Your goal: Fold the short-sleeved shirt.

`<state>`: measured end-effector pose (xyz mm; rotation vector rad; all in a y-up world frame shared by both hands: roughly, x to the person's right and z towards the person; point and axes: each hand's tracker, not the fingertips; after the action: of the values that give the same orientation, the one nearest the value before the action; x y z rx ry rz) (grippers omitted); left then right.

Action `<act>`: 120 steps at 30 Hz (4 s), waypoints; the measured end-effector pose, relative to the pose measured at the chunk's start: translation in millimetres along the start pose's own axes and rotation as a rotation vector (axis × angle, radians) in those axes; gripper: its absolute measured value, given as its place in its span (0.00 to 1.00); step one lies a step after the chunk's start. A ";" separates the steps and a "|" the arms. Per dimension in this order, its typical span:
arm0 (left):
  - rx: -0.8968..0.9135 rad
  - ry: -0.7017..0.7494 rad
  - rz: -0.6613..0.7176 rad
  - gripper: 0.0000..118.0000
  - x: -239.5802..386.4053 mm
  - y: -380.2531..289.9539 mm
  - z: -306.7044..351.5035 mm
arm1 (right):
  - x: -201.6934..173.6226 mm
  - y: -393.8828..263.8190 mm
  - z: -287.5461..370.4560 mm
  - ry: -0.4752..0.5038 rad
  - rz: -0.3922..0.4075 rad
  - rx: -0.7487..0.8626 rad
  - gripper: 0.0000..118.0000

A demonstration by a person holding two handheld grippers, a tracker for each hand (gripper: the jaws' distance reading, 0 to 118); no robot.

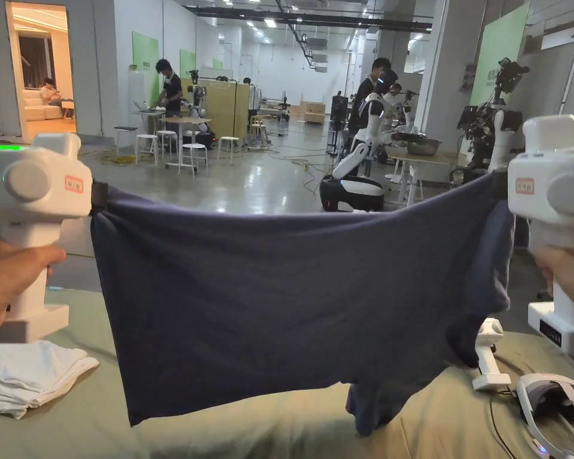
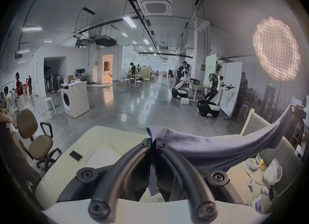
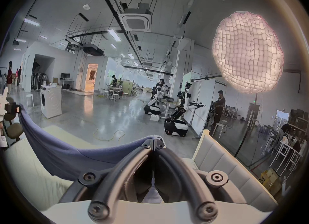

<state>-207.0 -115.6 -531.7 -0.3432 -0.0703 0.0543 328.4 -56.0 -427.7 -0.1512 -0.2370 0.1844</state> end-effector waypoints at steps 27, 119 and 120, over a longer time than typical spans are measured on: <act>-0.272 -0.045 0.112 0.05 -44.6 -321.9 186.6 | -14.9 -288.4 226.6 0.080 -0.003 -0.425 0.00; -0.818 0.116 0.106 0.52 -49.6 -467.3 120.4 | -119.0 -362.7 214.9 0.104 -0.101 -0.161 0.00; -0.811 0.126 0.108 0.52 -47.7 -467.4 120.3 | -117.5 -365.1 216.0 0.104 -0.102 -0.168 0.00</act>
<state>-244.7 -518.0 -263.6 -1.1602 0.0558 0.1103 222.6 -406.8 -183.8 -0.3141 -0.1563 0.0544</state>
